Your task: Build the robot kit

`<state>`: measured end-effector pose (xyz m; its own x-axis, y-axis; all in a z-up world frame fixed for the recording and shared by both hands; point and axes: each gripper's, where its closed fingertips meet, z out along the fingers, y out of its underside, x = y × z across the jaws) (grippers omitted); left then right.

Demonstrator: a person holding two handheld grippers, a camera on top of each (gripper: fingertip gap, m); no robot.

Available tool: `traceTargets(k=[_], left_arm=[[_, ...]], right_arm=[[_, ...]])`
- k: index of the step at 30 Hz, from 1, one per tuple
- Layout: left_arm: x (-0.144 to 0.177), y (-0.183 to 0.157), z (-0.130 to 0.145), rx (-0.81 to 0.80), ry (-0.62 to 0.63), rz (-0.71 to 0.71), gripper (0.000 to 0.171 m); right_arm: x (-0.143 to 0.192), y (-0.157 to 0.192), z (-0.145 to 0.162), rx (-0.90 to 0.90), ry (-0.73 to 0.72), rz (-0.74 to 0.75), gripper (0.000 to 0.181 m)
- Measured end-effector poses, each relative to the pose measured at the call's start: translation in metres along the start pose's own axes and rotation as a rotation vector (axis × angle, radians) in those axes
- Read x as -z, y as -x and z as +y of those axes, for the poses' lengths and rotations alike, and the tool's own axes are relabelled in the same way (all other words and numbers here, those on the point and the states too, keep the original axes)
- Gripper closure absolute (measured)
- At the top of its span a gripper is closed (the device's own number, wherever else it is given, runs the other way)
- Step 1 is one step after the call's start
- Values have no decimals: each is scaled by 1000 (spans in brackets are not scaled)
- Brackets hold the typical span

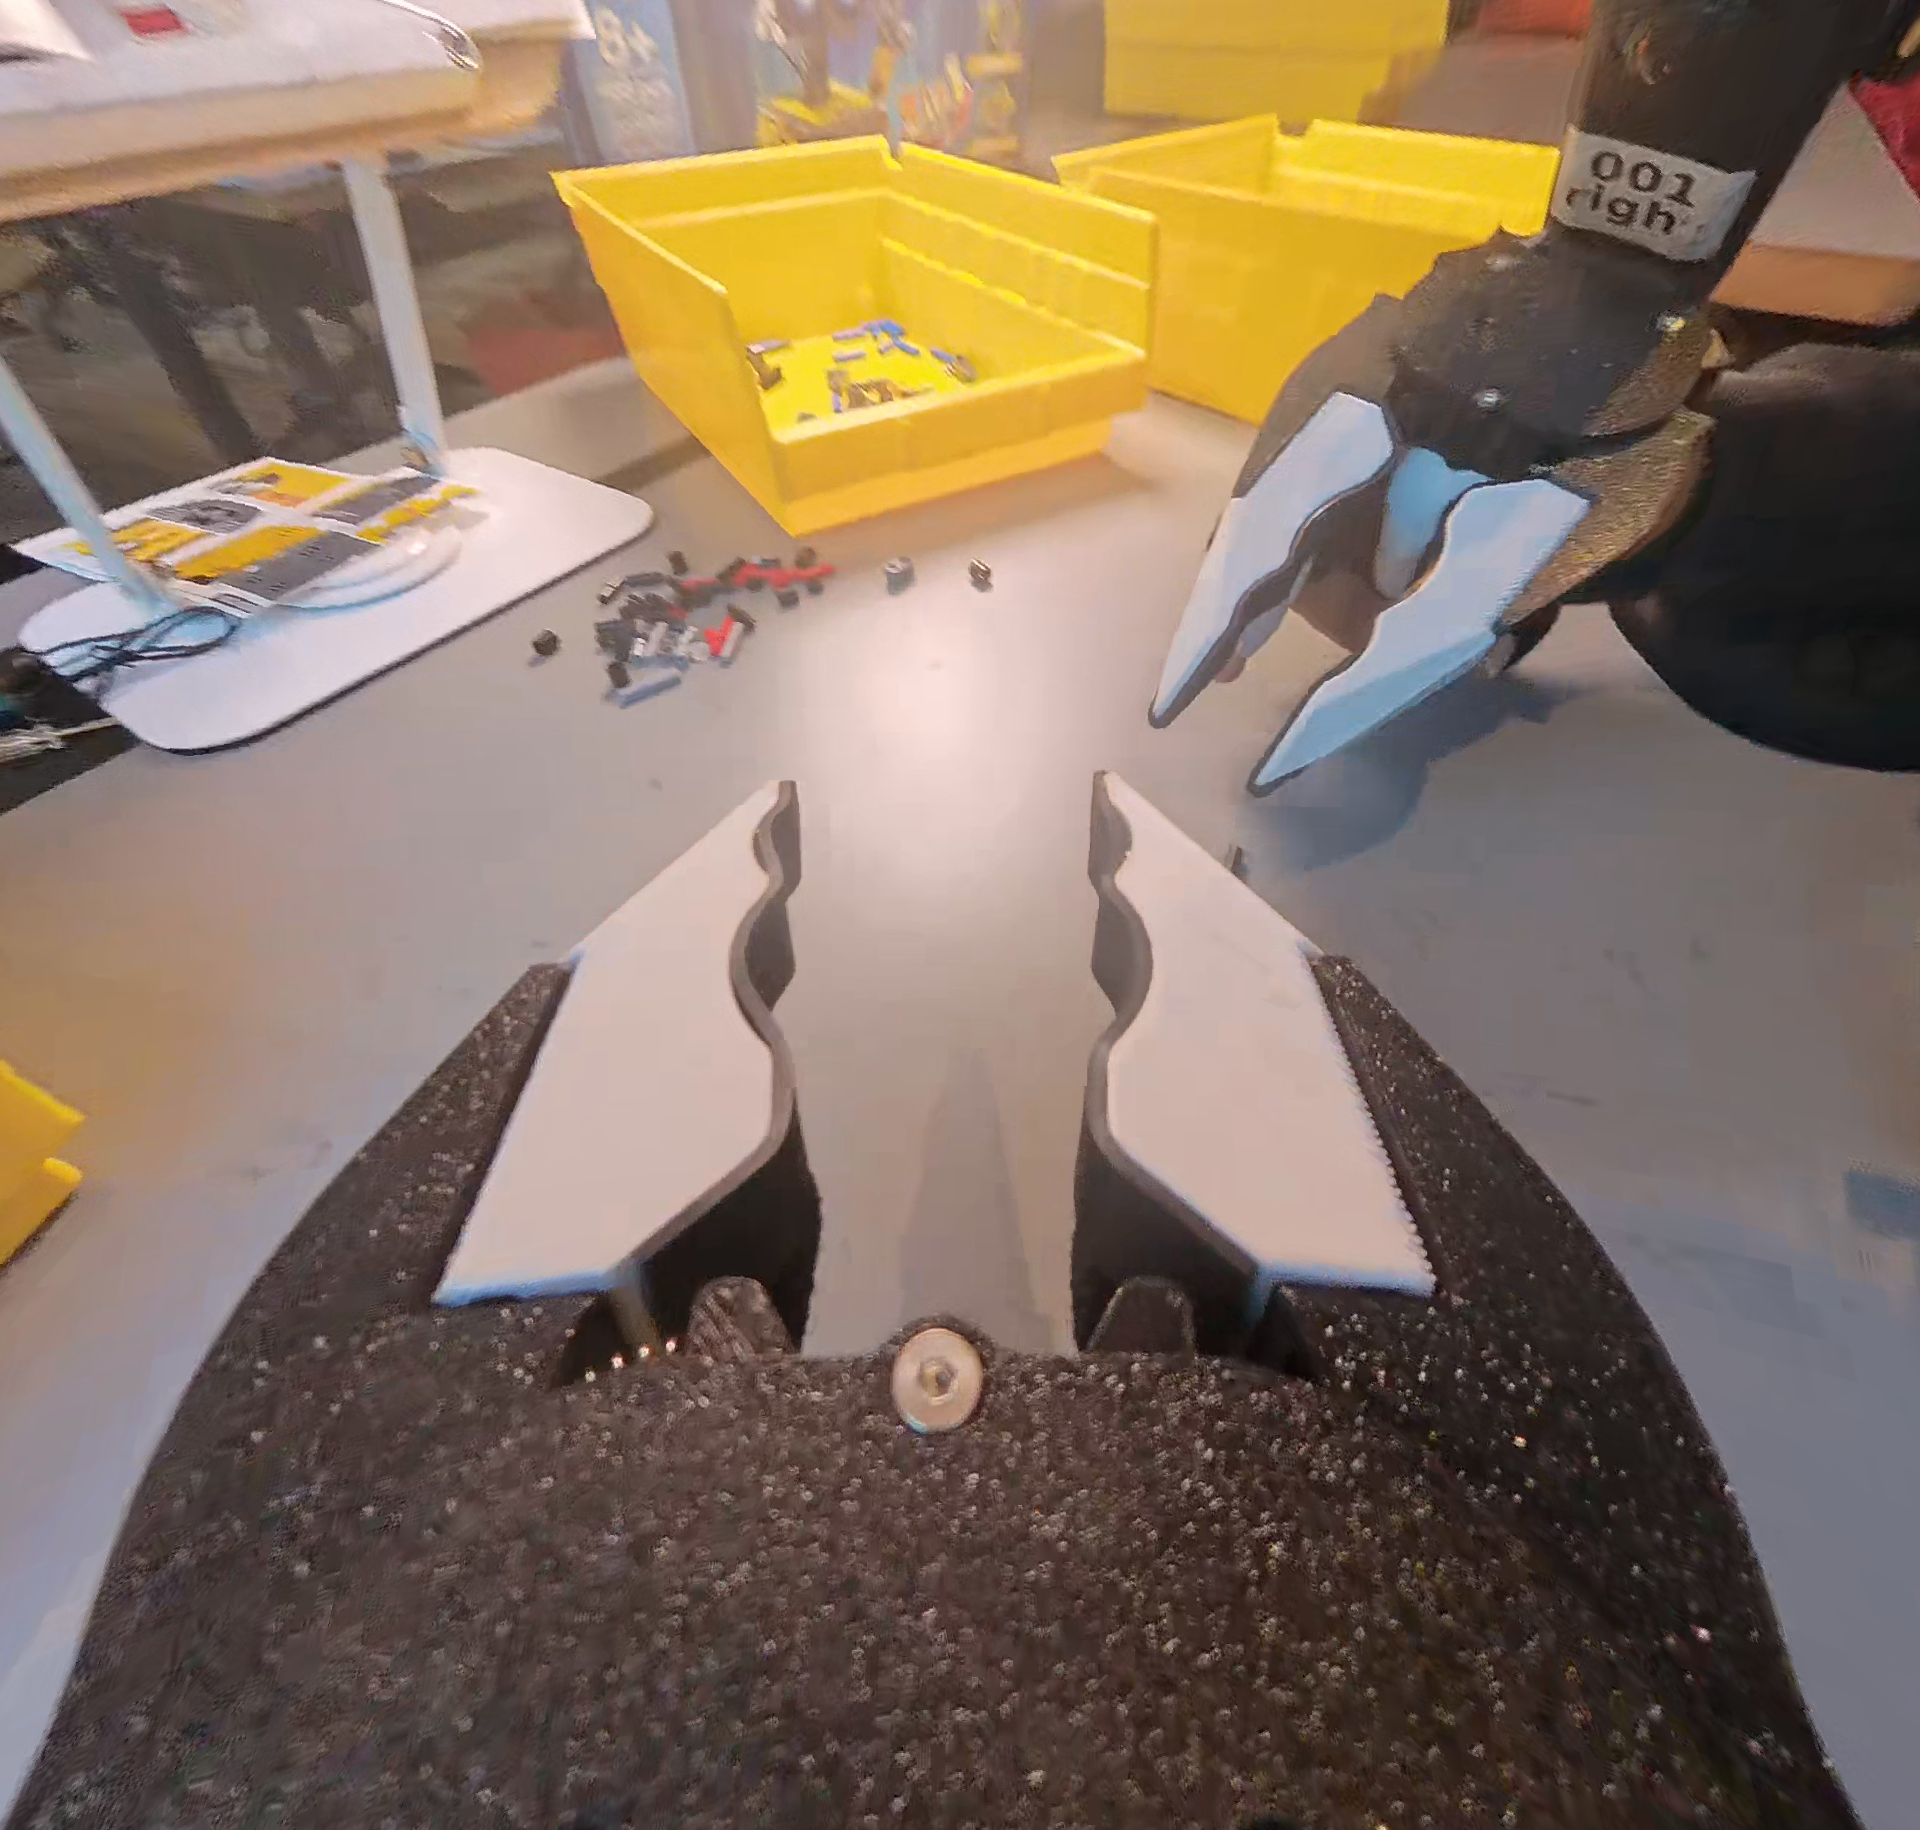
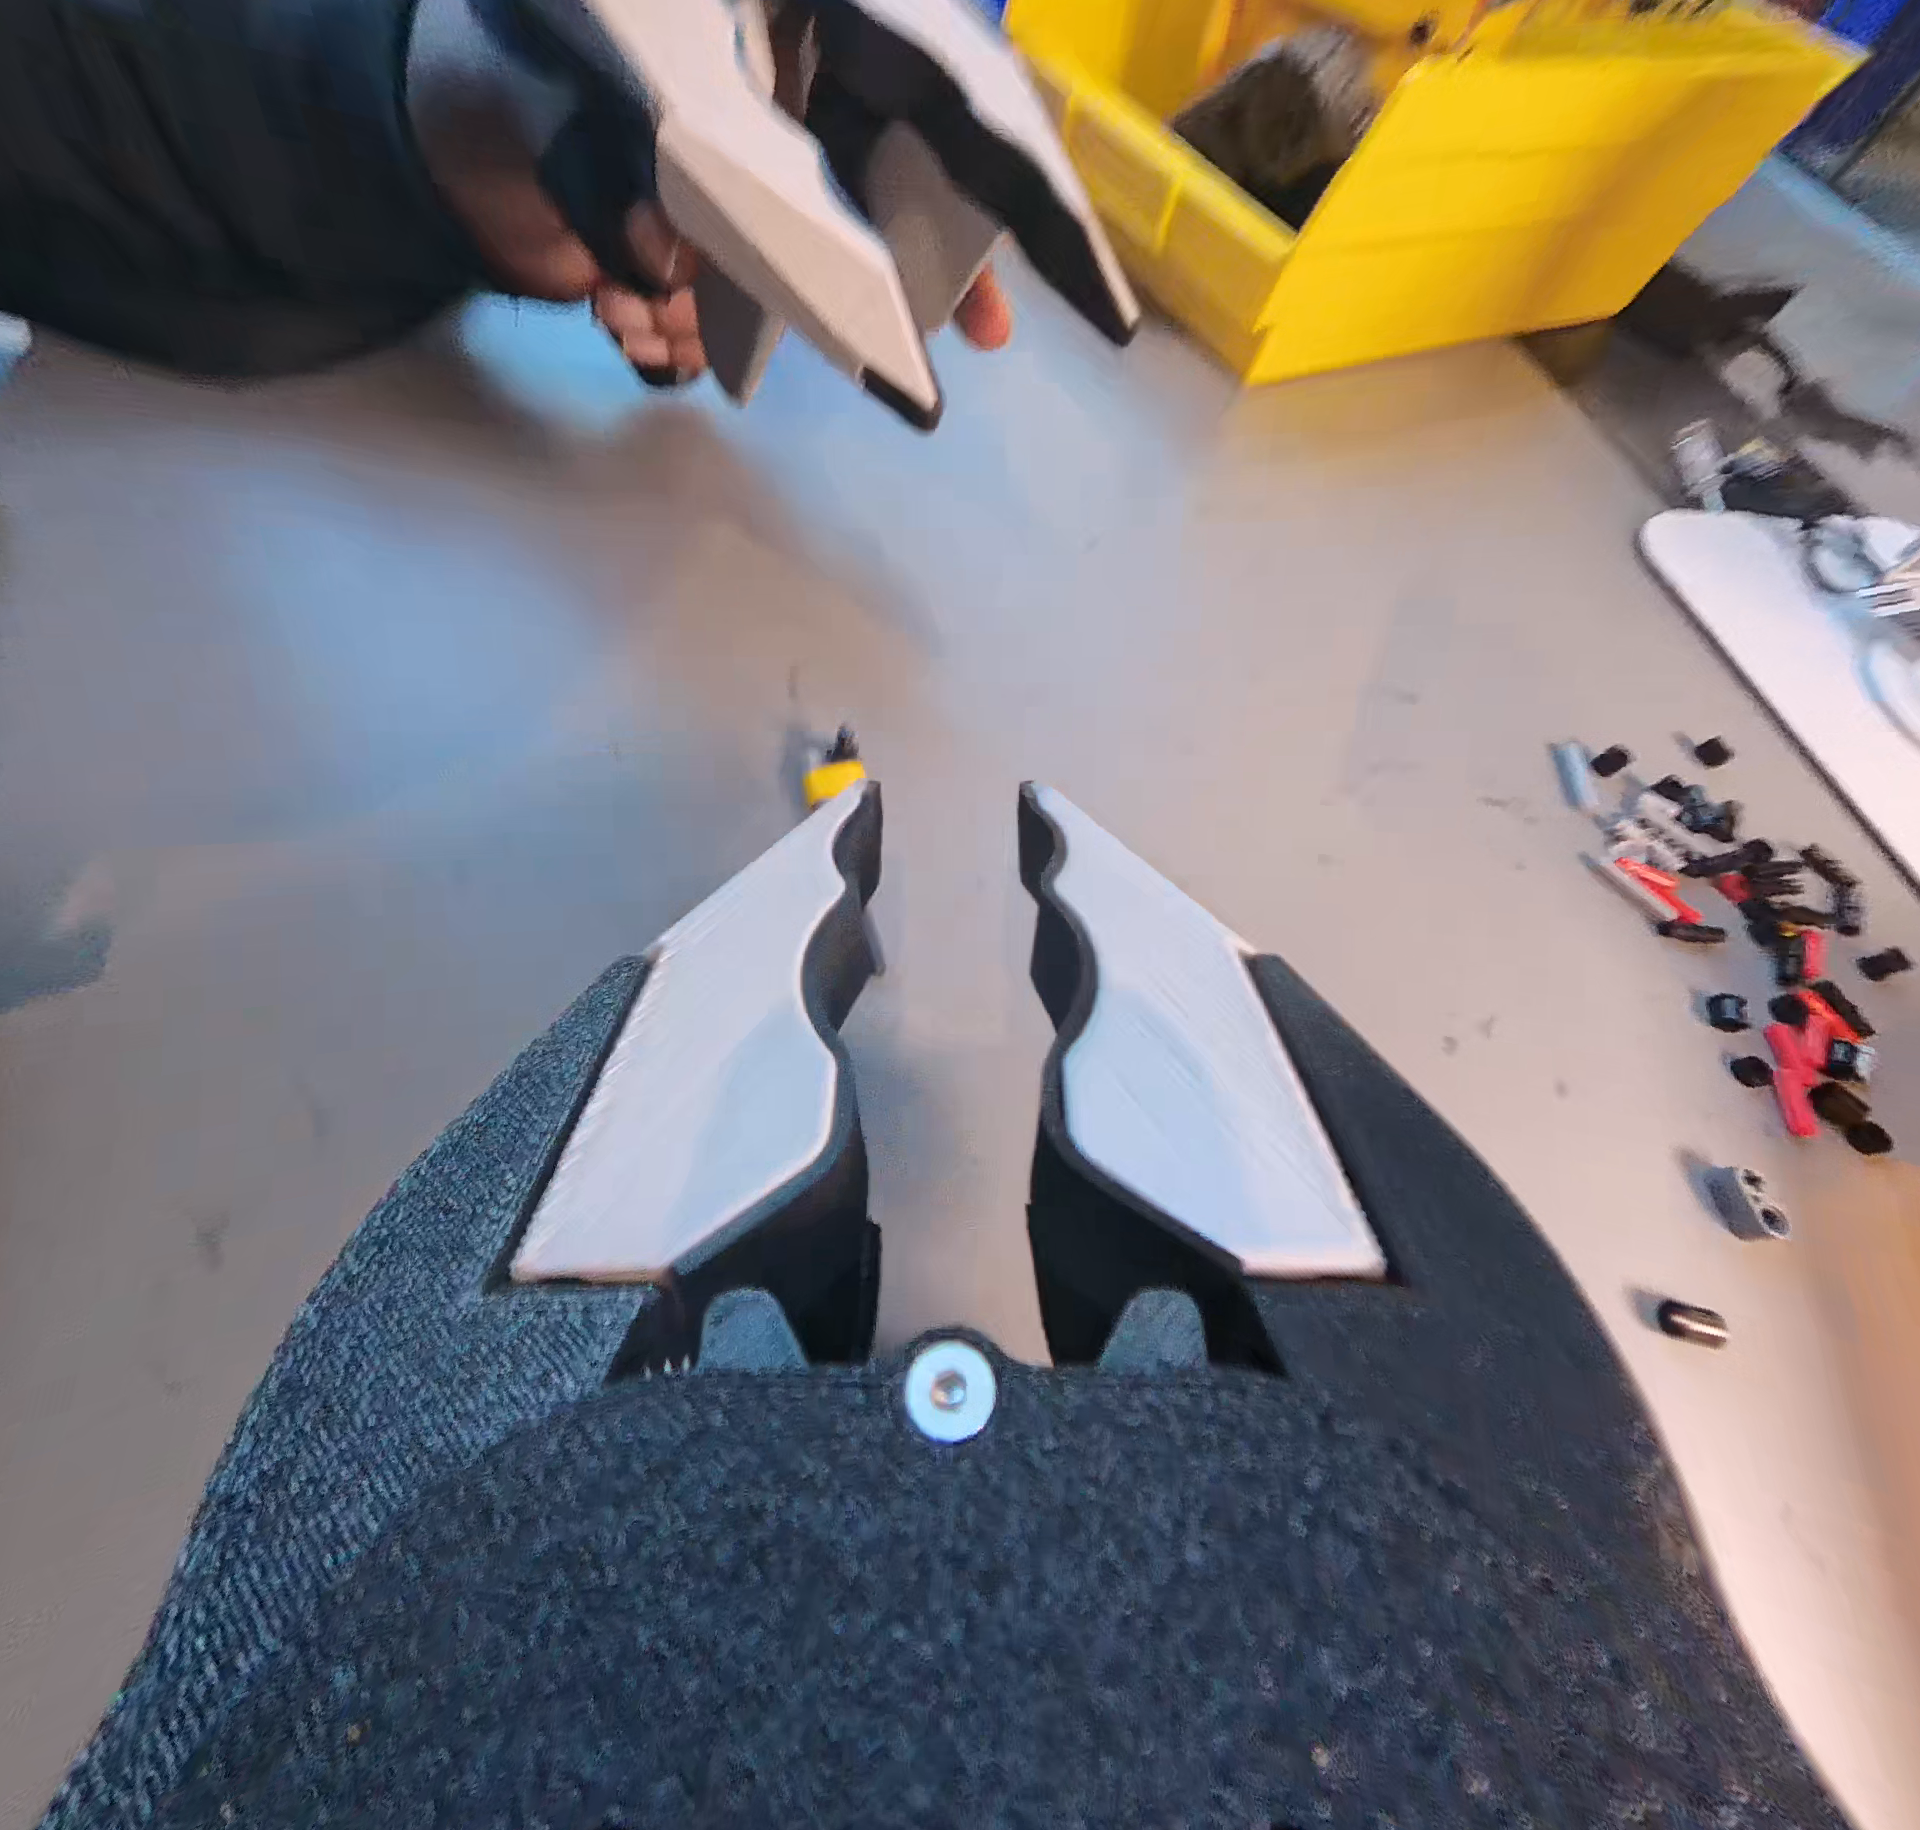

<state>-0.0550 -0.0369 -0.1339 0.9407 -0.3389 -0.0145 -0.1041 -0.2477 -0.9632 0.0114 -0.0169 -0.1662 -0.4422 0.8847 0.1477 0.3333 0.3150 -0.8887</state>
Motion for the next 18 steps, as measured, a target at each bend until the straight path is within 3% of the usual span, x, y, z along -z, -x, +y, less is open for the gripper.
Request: traceTargets(k=[4, 7, 18], left_arm=[[8, 18, -10, 5, -76, -86, 105], [16, 30, -17, 31, -126, -132, 101], [34, 55, -27, 83, -215, -231, 105]], right_arm=[[20, -24, -32, -100, -248, 107, 143], [36, -44, -42, -129, -357, 201, 135], [60, -84, -38, -131, -405, 456, 137]])
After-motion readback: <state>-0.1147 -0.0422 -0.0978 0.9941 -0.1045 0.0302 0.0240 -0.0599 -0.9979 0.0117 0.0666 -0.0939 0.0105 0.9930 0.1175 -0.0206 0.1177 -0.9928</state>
